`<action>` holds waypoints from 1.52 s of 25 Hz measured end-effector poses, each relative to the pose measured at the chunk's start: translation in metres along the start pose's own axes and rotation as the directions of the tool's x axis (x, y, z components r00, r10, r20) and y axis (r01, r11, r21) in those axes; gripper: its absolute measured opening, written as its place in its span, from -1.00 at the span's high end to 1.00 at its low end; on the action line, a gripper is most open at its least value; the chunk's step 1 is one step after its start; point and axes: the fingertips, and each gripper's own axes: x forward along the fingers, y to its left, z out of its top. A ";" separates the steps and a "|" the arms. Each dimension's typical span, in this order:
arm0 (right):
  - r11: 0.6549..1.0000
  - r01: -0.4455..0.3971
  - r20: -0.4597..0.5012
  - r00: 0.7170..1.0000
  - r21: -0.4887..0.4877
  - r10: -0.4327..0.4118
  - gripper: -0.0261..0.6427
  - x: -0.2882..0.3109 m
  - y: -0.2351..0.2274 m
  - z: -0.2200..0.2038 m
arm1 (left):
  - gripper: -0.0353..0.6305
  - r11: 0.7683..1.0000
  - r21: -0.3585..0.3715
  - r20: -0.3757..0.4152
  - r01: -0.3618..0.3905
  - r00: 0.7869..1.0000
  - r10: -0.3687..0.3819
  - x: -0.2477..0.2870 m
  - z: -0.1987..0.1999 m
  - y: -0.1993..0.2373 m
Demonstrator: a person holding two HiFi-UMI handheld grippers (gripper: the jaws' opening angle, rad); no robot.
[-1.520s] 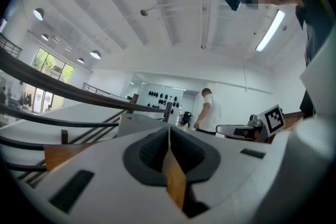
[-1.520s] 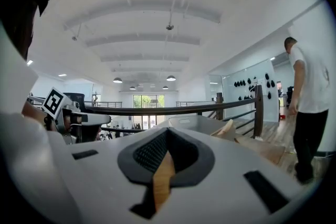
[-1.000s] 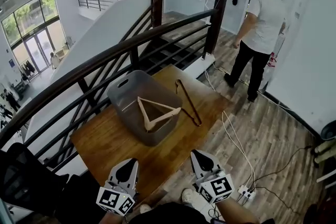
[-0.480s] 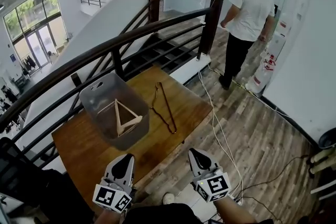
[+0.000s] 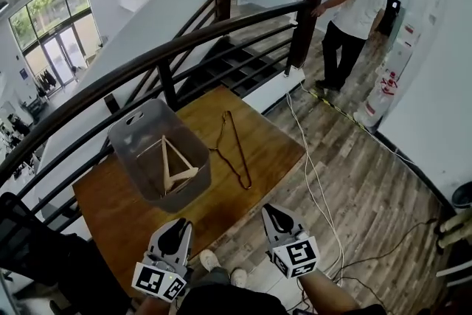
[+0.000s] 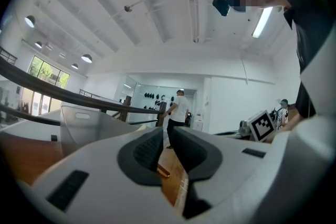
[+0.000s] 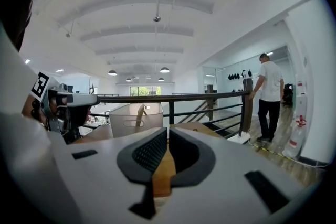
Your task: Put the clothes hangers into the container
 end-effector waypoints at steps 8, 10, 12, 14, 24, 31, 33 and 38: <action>0.995 -0.041 -0.091 0.995 -0.091 0.032 0.86 0.088 -0.011 -0.007 | 0.64 1.000 0.005 0.024 -0.006 1.000 0.006 0.023 0.014 0.051; 0.994 -0.038 -0.118 0.993 -0.099 0.026 0.85 0.113 -0.018 -0.015 | 0.59 1.000 0.007 0.033 -0.010 0.999 0.010 0.026 0.017 0.065; 0.994 -0.039 -0.162 0.986 -0.100 0.023 0.83 0.137 -0.024 -0.028 | 0.57 1.000 0.002 0.037 -0.021 0.999 0.021 0.026 0.018 0.078; 0.993 -0.044 -0.209 0.978 -0.106 0.021 0.82 0.160 -0.029 -0.043 | 0.56 0.999 -0.008 0.040 -0.040 0.998 0.040 0.026 0.017 0.092; 0.995 -0.037 -0.420 0.908 -0.098 -0.008 0.75 0.250 -0.044 -0.113 | 0.56 0.996 -0.029 0.029 -0.089 0.996 0.090 0.015 0.004 0.135; 0.996 -0.036 -0.555 0.832 -0.084 -0.017 0.69 0.289 -0.062 -0.149 | 0.53 0.982 -0.029 0.024 -0.188 0.982 0.189 0.019 0.008 0.144; 0.996 -0.054 -0.588 0.809 -0.074 0.000 0.67 0.297 -0.065 -0.157 | 0.53 0.975 0.002 0.022 -0.224 0.974 0.224 0.021 0.009 0.144; 0.987 -0.155 -0.647 0.758 -0.049 0.087 0.57 0.306 -0.057 -0.173 | 0.53 0.941 -0.031 0.023 -0.336 0.941 0.337 0.020 0.003 0.142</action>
